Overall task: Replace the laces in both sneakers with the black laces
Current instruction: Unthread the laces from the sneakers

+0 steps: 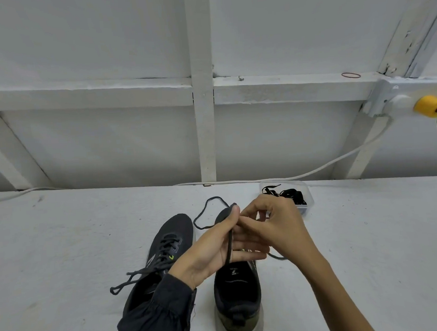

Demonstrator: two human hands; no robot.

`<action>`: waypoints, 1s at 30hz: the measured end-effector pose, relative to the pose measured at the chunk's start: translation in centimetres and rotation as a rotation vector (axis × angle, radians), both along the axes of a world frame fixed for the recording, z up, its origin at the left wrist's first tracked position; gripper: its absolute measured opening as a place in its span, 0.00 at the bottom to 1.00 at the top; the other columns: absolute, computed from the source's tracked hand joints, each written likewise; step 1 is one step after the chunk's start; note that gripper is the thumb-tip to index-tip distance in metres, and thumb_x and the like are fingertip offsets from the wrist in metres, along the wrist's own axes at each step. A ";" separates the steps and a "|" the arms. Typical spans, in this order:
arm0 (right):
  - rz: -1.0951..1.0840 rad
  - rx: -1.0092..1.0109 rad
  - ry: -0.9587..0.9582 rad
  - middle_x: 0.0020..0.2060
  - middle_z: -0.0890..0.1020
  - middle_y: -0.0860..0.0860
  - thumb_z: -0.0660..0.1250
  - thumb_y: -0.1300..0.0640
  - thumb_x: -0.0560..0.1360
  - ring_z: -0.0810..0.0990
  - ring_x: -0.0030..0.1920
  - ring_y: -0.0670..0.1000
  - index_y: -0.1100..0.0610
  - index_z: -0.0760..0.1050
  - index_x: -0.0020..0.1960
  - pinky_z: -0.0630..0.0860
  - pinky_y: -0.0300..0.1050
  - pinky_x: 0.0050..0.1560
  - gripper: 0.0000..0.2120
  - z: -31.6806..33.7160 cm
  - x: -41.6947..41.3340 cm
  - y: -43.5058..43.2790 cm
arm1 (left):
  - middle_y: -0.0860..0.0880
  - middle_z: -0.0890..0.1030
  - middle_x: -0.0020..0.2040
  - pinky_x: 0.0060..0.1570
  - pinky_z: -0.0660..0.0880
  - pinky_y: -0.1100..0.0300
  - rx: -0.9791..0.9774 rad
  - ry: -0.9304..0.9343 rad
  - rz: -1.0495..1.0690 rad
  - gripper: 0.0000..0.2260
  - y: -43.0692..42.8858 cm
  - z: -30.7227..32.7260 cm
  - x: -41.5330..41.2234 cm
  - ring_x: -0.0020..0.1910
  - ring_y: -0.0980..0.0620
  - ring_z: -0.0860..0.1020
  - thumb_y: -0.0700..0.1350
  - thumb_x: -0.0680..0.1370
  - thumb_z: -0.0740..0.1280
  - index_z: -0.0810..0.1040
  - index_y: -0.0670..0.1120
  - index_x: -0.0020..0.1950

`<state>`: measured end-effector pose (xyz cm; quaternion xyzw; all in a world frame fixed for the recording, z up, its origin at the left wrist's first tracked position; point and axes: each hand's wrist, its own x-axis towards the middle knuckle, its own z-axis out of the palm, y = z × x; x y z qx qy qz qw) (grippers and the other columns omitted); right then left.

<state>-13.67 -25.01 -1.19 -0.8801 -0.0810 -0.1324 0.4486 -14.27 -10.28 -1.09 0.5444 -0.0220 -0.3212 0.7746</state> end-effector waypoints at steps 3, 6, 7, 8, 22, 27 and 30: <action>-0.051 -0.047 -0.079 0.30 0.78 0.43 0.73 0.51 0.68 0.74 0.35 0.43 0.45 0.78 0.32 0.75 0.50 0.36 0.07 -0.2 -0.6 0.3 | 0.39 0.84 0.47 0.54 0.80 0.48 -0.037 0.023 0.019 0.22 -0.3 -0.2 0.1 0.48 0.43 0.83 0.57 0.77 0.59 0.83 0.41 0.53; -0.089 -0.053 -0.141 0.31 0.78 0.44 0.72 0.52 0.70 0.73 0.36 0.44 0.49 0.79 0.34 0.74 0.48 0.35 0.06 -0.5 -1.0 0.6 | 0.41 0.84 0.45 0.48 0.82 0.50 -0.074 0.028 0.029 0.20 -0.5 0.0 0.1 0.45 0.45 0.84 0.56 0.77 0.60 0.82 0.41 0.51; -0.098 -0.060 -0.157 0.32 0.78 0.44 0.70 0.51 0.70 0.73 0.36 0.44 0.49 0.79 0.35 0.73 0.46 0.35 0.06 -0.5 -1.1 0.7 | 0.41 0.84 0.45 0.46 0.82 0.51 -0.090 0.029 0.029 0.20 -0.5 0.0 0.1 0.44 0.45 0.84 0.56 0.77 0.60 0.82 0.41 0.51; -0.100 -0.073 -0.176 0.32 0.77 0.43 0.69 0.49 0.70 0.73 0.37 0.43 0.49 0.79 0.35 0.71 0.44 0.35 0.06 -0.6 -1.2 0.8 | 0.42 0.84 0.45 0.44 0.81 0.52 -0.108 0.031 0.026 0.20 -0.5 0.0 0.1 0.44 0.46 0.84 0.56 0.77 0.60 0.81 0.41 0.51; 0.106 0.042 -0.238 0.33 0.79 0.43 0.69 0.43 0.71 0.74 0.39 0.46 0.48 0.83 0.38 0.70 0.42 0.43 0.10 0.2 -2.9 1.0 | 0.39 0.84 0.52 0.45 0.80 0.59 -0.134 -0.031 0.025 0.15 0.4 -0.2 0.0 0.50 0.47 0.83 0.44 0.81 0.59 0.83 0.38 0.53; 0.242 0.126 -0.072 0.46 0.82 0.42 0.67 0.57 0.75 0.79 0.49 0.48 0.46 0.82 0.53 0.73 0.42 0.46 0.11 1.1 0.3 -1.5 | 0.35 0.82 0.54 0.52 0.80 0.54 -0.158 -0.027 -0.090 0.16 0.0 0.1 -0.6 0.50 0.43 0.83 0.45 0.80 0.60 0.83 0.37 0.54; 0.447 0.061 0.087 0.55 0.80 0.45 0.69 0.61 0.77 0.77 0.58 0.48 0.48 0.81 0.60 0.76 0.43 0.52 0.14 0.1 2.1 -2.3 | 0.33 0.81 0.56 0.53 0.80 0.54 -0.156 -0.037 -0.134 0.15 -0.1 0.0 -0.9 0.51 0.42 0.83 0.44 0.81 0.60 0.81 0.37 0.56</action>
